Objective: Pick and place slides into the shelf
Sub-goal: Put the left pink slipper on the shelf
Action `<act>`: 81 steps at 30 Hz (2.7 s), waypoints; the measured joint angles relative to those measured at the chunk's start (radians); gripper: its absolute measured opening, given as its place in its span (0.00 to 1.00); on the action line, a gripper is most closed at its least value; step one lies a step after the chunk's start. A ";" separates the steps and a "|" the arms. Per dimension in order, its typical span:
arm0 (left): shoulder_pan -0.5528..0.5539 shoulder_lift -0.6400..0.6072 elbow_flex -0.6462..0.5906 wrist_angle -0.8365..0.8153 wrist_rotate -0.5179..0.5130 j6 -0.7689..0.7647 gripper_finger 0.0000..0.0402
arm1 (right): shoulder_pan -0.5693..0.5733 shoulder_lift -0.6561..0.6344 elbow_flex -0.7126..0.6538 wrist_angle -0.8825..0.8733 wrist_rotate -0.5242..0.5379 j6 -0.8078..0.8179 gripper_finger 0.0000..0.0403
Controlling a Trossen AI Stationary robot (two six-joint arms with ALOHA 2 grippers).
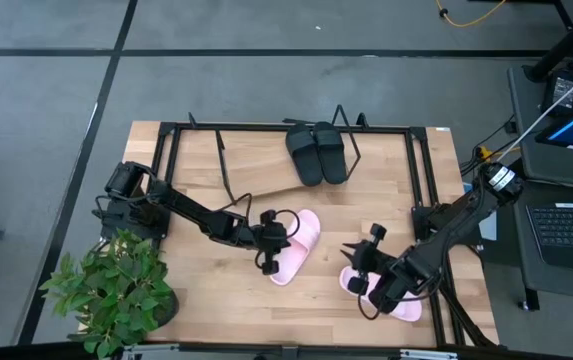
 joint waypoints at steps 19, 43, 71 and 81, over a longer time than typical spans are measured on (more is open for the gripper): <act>-0.074 -0.091 -0.033 -0.096 -0.208 0.231 0.00 | -0.184 0.023 0.000 0.378 -0.143 -0.446 0.19; -0.156 -0.472 -0.518 0.413 -0.080 0.175 0.00 | -0.266 0.271 0.182 0.435 -0.222 -0.635 0.22; -0.186 -0.472 -0.548 0.435 -0.086 0.195 0.00 | -0.356 0.471 0.415 0.014 -0.260 -0.428 0.40; -0.188 -0.472 -0.548 0.436 -0.087 0.195 0.00 | -0.367 0.478 0.410 -0.025 -0.297 -0.423 0.40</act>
